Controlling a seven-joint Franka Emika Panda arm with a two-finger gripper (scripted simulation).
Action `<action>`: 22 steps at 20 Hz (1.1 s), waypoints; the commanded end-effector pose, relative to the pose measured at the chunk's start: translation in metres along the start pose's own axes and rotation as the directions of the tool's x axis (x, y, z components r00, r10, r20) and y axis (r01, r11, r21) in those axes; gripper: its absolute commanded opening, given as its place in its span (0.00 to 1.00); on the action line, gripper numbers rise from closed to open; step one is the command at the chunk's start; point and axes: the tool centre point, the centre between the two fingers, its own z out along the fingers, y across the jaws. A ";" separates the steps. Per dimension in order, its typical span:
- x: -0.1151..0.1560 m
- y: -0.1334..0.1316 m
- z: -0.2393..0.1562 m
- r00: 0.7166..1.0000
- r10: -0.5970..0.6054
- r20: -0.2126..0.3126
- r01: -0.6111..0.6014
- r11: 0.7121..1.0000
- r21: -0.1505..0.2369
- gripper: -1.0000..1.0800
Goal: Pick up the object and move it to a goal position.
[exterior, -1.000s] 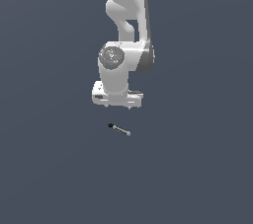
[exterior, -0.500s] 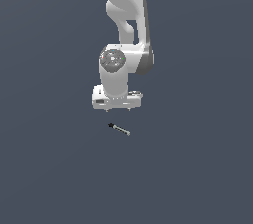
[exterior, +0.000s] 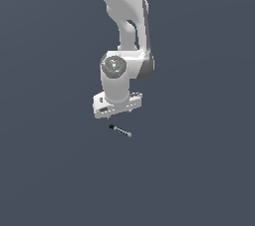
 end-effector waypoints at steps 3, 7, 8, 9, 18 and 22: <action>0.007 0.002 0.007 0.991 -0.131 -0.010 0.131 0.991 -0.007 0.96; 0.012 0.004 0.012 0.970 -0.243 -0.019 0.243 0.970 -0.015 0.96; 0.014 0.004 0.014 0.962 -0.271 -0.021 0.271 0.963 -0.017 0.96; 0.015 0.005 0.015 0.954 -0.299 -0.023 0.298 0.954 -0.019 0.96; 0.028 0.008 0.027 0.847 -0.531 -0.039 0.529 0.847 -0.043 0.96; 0.033 0.009 0.032 0.790 -0.611 -0.043 0.609 0.791 -0.054 0.96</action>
